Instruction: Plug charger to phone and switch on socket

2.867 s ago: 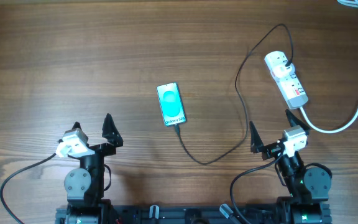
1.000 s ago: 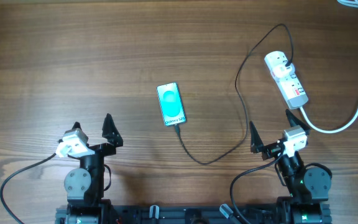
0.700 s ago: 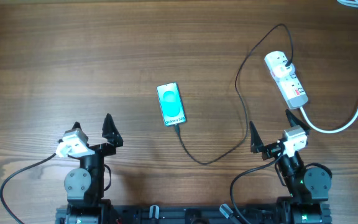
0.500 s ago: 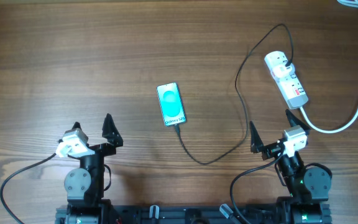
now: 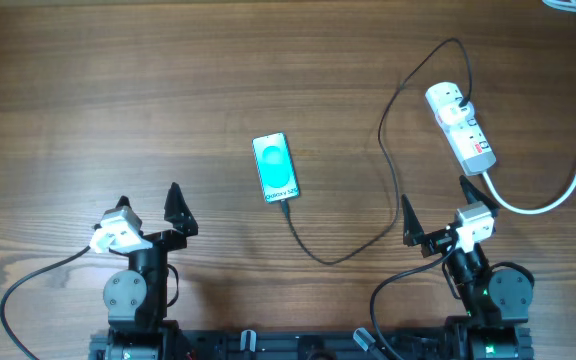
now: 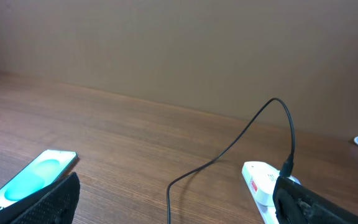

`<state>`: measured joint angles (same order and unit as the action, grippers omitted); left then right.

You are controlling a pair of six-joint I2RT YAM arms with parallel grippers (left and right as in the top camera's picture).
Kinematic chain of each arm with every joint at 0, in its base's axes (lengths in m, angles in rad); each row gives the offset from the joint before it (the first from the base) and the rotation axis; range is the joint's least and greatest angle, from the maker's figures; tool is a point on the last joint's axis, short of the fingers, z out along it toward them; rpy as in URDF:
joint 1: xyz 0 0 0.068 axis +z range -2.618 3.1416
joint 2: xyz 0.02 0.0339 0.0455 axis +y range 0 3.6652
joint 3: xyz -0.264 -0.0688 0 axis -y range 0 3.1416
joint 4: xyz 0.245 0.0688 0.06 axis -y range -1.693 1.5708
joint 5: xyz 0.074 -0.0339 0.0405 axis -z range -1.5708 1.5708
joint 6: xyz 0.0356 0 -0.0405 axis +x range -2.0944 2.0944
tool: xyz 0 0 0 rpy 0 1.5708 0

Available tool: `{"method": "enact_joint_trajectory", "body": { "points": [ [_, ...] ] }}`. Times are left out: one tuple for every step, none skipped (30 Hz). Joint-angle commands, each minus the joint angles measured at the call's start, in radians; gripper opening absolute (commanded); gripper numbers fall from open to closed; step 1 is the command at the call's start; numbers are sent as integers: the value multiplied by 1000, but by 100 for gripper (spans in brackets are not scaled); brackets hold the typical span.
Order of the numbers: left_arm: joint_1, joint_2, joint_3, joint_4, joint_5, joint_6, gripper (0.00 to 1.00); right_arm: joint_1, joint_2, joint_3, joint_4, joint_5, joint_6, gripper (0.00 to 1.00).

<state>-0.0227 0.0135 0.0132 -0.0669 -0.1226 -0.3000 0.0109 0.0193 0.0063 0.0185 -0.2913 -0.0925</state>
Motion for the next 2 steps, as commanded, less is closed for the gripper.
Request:
{"method": "enact_joint_trajectory", "body": {
  "points": [
    [10, -8, -7, 5, -2, 16, 100, 4, -16, -2, 3, 5, -12, 100],
    [10, -8, -7, 5, -2, 16, 100, 4, -16, -2, 4, 5, -12, 100]
  ]
}}
